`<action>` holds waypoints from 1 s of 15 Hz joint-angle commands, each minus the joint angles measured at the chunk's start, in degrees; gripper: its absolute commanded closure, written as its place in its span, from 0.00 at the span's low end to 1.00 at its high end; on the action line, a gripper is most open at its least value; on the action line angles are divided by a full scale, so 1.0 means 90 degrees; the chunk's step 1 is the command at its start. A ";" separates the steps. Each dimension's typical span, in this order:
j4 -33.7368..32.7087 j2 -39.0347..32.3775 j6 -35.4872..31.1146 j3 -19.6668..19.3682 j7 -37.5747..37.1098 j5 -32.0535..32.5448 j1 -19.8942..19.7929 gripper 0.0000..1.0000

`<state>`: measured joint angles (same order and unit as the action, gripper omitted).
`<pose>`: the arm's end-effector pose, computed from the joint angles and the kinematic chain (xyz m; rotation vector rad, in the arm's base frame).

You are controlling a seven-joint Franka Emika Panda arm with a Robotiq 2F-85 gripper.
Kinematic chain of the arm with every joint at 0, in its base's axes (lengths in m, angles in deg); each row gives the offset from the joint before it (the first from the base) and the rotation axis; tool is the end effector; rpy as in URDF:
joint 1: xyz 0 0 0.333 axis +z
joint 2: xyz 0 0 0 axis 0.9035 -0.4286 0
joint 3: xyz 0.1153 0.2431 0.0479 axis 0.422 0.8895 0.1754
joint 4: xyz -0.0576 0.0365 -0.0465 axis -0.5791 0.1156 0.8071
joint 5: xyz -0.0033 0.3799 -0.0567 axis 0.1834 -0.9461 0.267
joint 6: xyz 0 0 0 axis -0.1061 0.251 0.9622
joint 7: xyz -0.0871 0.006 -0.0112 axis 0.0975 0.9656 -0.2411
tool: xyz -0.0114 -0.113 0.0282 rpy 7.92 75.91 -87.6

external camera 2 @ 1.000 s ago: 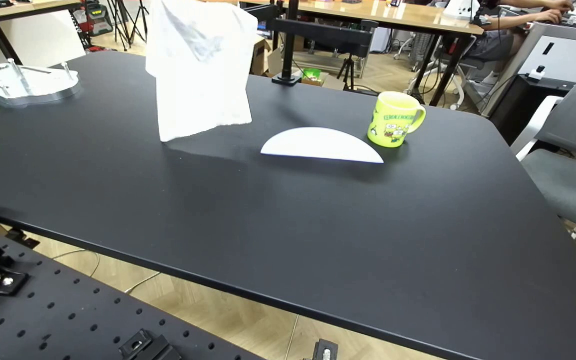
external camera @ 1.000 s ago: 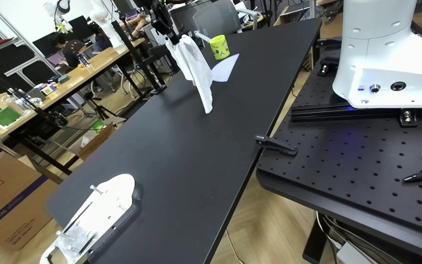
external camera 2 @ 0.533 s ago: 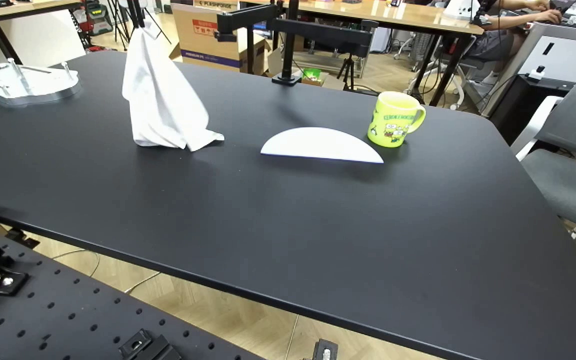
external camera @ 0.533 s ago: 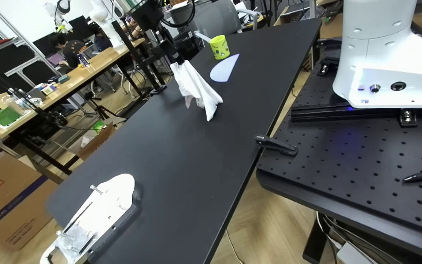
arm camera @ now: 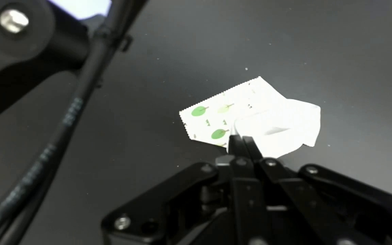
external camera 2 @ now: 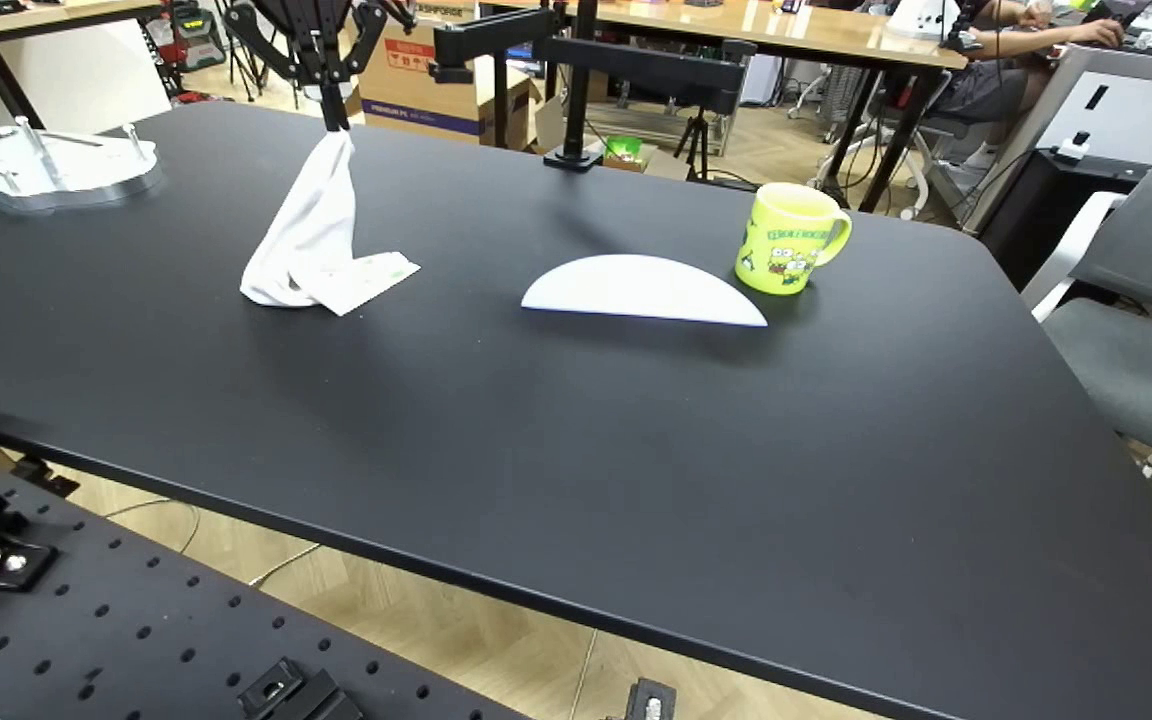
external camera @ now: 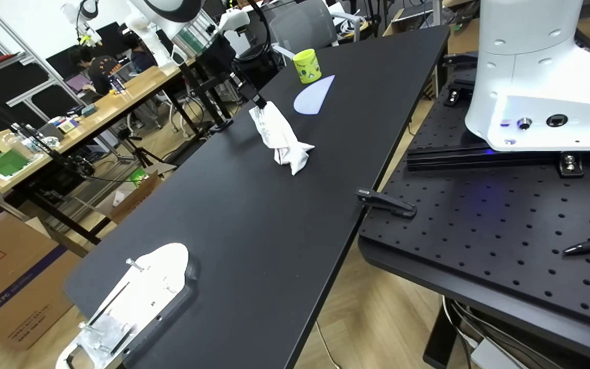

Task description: Take the cloth from the table, hang it on the black stand, drop it from the stand, then pick it up and hang it on the stand

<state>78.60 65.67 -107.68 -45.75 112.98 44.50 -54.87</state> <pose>0.4988 0.1614 0.2279 2.6230 1.4267 -0.3487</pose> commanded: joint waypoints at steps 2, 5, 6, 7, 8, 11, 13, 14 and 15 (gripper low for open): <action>-0.0593 -0.0561 0.0154 0.0022 0.0001 0.0689 0.0047 0.72; -0.0834 -0.0758 0.0313 0.0074 0.0037 0.0772 0.0077 0.53; -0.0922 -0.0809 0.0378 0.0087 -0.0033 0.0763 0.0106 0.45; -0.1068 -0.0879 0.0562 0.0124 -0.0066 0.0685 0.0130 0.39; -0.1213 -0.0946 0.0726 0.0165 -0.0019 0.0644 0.0151 0.31; -0.1890 -0.1260 0.1454 0.0244 -0.0102 0.0713 0.0352 0.12; -0.2466 -0.1525 0.1746 0.0193 -0.0696 0.0748 0.0570 0.00; -0.2758 -0.1646 0.1865 0.0176 -0.1078 0.0586 0.0639 0.00; -0.3006 -0.1703 0.2155 0.0215 -0.1171 0.0326 0.0633 0.00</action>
<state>60.05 54.01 -94.45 -43.76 108.39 50.17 -50.43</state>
